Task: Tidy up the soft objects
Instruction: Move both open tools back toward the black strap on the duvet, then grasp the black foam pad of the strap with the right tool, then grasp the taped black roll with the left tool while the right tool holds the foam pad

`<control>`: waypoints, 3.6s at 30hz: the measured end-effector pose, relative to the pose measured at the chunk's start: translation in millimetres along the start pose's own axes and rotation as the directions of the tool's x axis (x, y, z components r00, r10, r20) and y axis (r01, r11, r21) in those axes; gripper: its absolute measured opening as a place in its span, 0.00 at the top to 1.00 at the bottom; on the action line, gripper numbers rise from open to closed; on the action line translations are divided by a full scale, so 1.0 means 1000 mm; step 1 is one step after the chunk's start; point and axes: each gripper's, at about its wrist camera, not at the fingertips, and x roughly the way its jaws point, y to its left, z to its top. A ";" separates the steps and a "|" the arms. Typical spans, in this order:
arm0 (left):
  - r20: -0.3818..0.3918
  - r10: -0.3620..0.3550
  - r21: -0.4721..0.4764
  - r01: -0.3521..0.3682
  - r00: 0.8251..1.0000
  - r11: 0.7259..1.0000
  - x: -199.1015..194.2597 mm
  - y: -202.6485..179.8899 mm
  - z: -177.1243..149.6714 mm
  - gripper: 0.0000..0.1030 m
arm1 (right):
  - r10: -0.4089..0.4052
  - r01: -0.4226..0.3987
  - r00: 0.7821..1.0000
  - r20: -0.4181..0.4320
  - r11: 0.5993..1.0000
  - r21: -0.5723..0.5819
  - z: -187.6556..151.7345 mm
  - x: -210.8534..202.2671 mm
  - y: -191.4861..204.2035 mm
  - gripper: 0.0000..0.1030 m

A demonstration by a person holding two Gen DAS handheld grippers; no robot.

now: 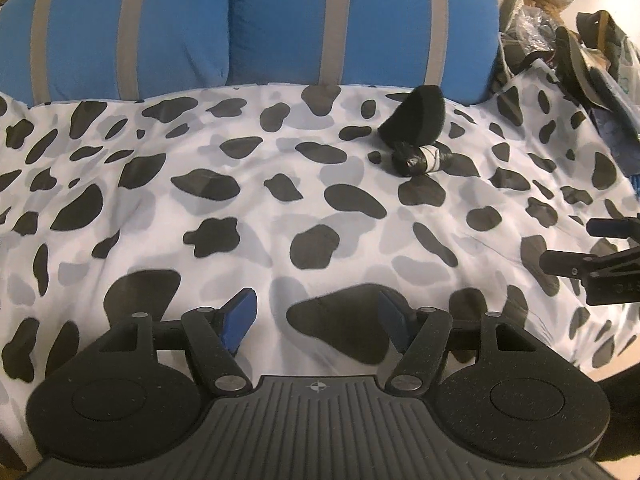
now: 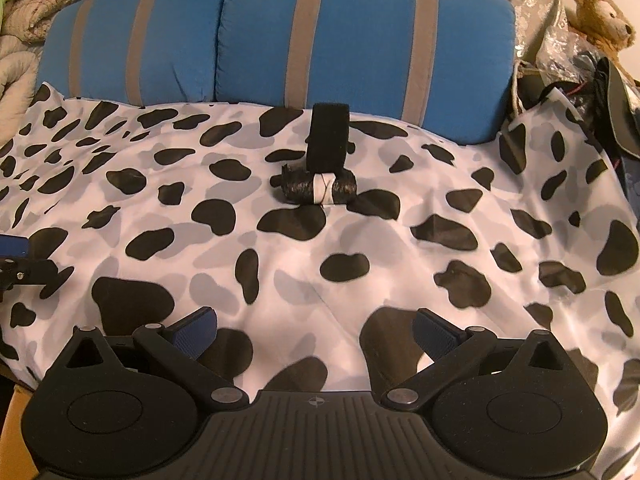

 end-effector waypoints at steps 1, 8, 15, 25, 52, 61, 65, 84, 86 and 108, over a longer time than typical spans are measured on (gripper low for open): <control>0.001 0.000 0.002 0.000 1.000 1.000 0.002 0.000 0.002 0.36 | 0.000 0.000 1.000 0.003 1.000 -0.006 0.002 0.003 0.000 0.00; 0.004 -0.015 0.020 0.015 1.000 1.000 0.017 -0.001 0.014 0.36 | -0.013 0.013 1.000 0.003 0.999 -0.036 0.014 0.029 -0.002 0.00; 0.010 -0.045 0.044 0.044 0.999 0.998 0.029 -0.004 0.026 0.36 | -0.012 0.013 1.000 0.008 0.998 -0.055 0.027 0.057 -0.003 0.00; 0.010 -0.051 0.034 0.051 0.999 0.998 0.041 -0.003 0.044 0.36 | 0.005 -0.003 1.000 0.022 0.998 -0.068 0.051 0.108 -0.005 0.00; -0.097 -0.097 0.001 0.098 0.990 0.995 0.070 -0.002 0.055 0.36 | 0.024 -0.017 0.989 0.146 0.999 -0.045 0.132 0.204 -0.012 0.15; -0.087 -0.097 0.020 0.099 0.992 0.995 0.075 -0.011 0.059 0.36 | 0.023 -0.012 0.985 0.171 0.998 -0.063 0.133 0.195 -0.012 0.56; -0.040 -0.079 0.045 0.081 0.996 0.996 0.072 -0.021 0.064 0.36 | 0.049 -0.034 0.978 0.201 0.996 -0.078 0.137 0.172 -0.014 0.57; 0.126 -0.126 0.313 0.081 0.984 0.946 0.113 -0.084 0.088 0.36 | 0.086 -0.087 0.991 0.101 0.996 0.011 0.105 0.079 -0.078 0.57; 0.145 -0.135 0.353 0.076 0.980 0.932 0.120 -0.092 0.089 0.36 | 0.074 -0.075 0.993 0.092 0.997 0.004 0.099 0.070 -0.083 0.57; 0.075 -0.257 0.541 0.177 0.963 0.822 0.201 -0.108 0.123 0.36 | 0.086 -0.086 0.996 0.023 0.996 0.025 0.051 0.014 -0.104 0.56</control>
